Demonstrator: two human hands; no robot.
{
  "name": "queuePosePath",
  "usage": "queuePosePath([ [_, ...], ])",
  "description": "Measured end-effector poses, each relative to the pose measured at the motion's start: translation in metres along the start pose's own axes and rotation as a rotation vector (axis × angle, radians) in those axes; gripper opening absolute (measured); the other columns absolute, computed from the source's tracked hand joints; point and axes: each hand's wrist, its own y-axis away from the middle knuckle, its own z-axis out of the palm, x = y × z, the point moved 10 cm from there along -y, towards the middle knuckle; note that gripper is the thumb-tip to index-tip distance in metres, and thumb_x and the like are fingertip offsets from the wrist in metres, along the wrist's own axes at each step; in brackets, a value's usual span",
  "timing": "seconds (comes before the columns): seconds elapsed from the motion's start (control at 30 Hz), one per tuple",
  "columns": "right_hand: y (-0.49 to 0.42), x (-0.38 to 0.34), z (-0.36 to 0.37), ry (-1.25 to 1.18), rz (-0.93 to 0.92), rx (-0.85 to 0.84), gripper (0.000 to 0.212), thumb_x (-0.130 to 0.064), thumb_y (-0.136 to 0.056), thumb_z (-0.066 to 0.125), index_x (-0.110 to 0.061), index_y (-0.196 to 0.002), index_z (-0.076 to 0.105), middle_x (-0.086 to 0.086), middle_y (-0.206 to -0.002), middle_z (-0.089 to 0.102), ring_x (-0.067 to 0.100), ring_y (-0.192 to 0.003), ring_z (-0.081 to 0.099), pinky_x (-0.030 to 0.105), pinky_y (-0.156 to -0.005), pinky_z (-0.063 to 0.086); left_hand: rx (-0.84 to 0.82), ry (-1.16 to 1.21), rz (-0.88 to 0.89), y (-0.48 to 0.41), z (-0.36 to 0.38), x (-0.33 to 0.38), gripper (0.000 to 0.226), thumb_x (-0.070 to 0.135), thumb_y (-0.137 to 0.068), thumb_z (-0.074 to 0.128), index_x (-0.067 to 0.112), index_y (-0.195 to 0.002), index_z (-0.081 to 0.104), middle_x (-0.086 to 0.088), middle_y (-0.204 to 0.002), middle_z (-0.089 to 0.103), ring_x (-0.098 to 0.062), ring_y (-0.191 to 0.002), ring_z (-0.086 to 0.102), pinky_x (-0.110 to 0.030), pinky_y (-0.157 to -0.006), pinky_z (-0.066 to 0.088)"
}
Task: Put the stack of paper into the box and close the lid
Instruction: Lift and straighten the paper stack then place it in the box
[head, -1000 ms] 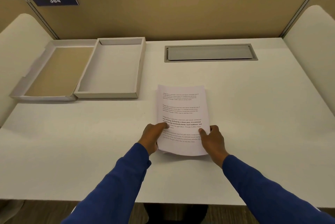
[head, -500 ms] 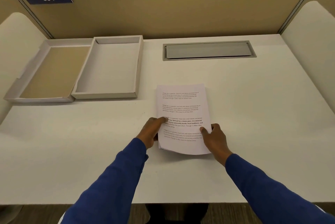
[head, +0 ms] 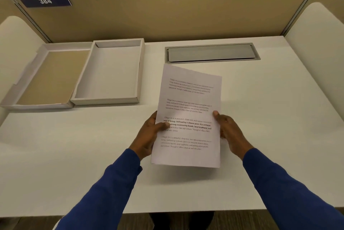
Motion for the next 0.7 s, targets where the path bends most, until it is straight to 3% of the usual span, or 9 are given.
queuePosePath([
  [0.07, 0.009, -0.018, 0.017, -0.22, -0.014, -0.193, 0.051, -0.052, -0.095, 0.059, -0.018, -0.133, 0.061, 0.006, -0.123, 0.073, 0.027, -0.114, 0.07, 0.046, -0.098, 0.054, -0.013, 0.052, 0.007, 0.006, -0.002, 0.002, 0.04, 0.0, -0.098, 0.059, 0.027, -0.127, 0.061, -0.01, -0.12, 0.076, -0.032, -0.097, 0.076, -0.044, -0.073, 0.065],
  [0.13, 0.017, -0.039, 0.024, -0.272, -0.056, -0.243, 0.043, -0.037, -0.099, 0.059, -0.019, -0.138, 0.057, 0.008, -0.126, 0.072, 0.03, -0.115, 0.069, 0.05, -0.1, 0.053, -0.013, 0.04, 0.035, 0.008, -0.005, 0.007, 0.041, 0.001, -0.099, 0.059, 0.027, -0.13, 0.06, -0.009, -0.122, 0.076, -0.033, -0.101, 0.076, -0.044, -0.076, 0.065],
  [0.23, 0.024, -0.073, 0.026, -0.093, -0.205, -0.191, 0.037, -0.029, -0.1, 0.059, -0.025, -0.137, 0.056, 0.002, -0.122, 0.073, 0.027, -0.109, 0.072, 0.054, -0.097, 0.056, 0.01, -0.092, 0.141, 0.006, -0.005, 0.019, 0.046, 0.003, -0.098, 0.062, 0.03, -0.134, 0.057, -0.003, -0.124, 0.075, -0.031, -0.108, 0.074, -0.04, -0.081, 0.064],
  [0.37, 0.046, -0.111, 0.036, -0.014, -0.431, -0.145, 0.031, -0.026, -0.103, 0.054, -0.035, -0.133, 0.055, -0.004, -0.121, 0.072, 0.021, -0.107, 0.072, 0.046, -0.09, 0.06, 0.132, -0.22, 0.351, 0.009, 0.0, 0.043, 0.048, 0.015, -0.092, 0.065, 0.038, -0.133, 0.055, 0.004, -0.123, 0.073, -0.019, -0.109, 0.073, -0.036, -0.084, 0.064],
  [0.43, 0.059, -0.124, 0.04, -0.017, -0.548, -0.121, 0.032, -0.023, -0.104, 0.052, -0.037, -0.133, 0.053, -0.006, -0.122, 0.069, 0.019, -0.11, 0.069, 0.04, -0.087, 0.061, 0.22, -0.236, 0.473, 0.014, 0.004, 0.057, 0.046, 0.006, -0.099, 0.061, 0.041, -0.128, 0.053, 0.008, -0.118, 0.071, -0.006, -0.106, 0.071, -0.027, -0.083, 0.063],
  [0.53, 0.066, -0.121, 0.042, -0.016, -0.619, -0.062, 0.041, -0.022, -0.104, 0.051, -0.029, -0.145, 0.044, -0.007, -0.125, 0.064, 0.01, -0.114, 0.064, 0.032, -0.088, 0.06, 0.321, -0.266, 0.59, 0.022, 0.012, 0.067, 0.055, 0.003, -0.101, 0.057, 0.052, -0.123, 0.046, 0.016, -0.114, 0.064, 0.006, -0.102, 0.066, -0.014, -0.079, 0.057],
  [0.63, 0.066, -0.107, 0.045, 0.018, -0.621, 0.007, 0.051, -0.031, -0.098, 0.053, -0.038, -0.147, 0.038, -0.015, -0.127, 0.06, 0.008, -0.118, 0.06, 0.032, -0.091, 0.059, 0.347, -0.302, 0.601, 0.021, 0.022, 0.055, 0.058, 0.017, -0.095, 0.057, 0.065, -0.124, 0.042, 0.017, -0.115, 0.063, 0.004, -0.106, 0.064, -0.012, -0.077, 0.056],
  [0.7, 0.071, -0.105, 0.051, 0.033, -0.662, 0.018, 0.052, -0.032, -0.096, 0.055, -0.049, -0.141, 0.035, -0.017, -0.128, 0.057, 0.007, -0.119, 0.058, 0.028, -0.087, 0.06, 0.345, -0.301, 0.608, 0.02, 0.028, 0.048, 0.057, 0.021, -0.092, 0.059, 0.055, -0.132, 0.039, 0.015, -0.122, 0.061, -0.004, -0.116, 0.062, -0.011, -0.081, 0.056],
])
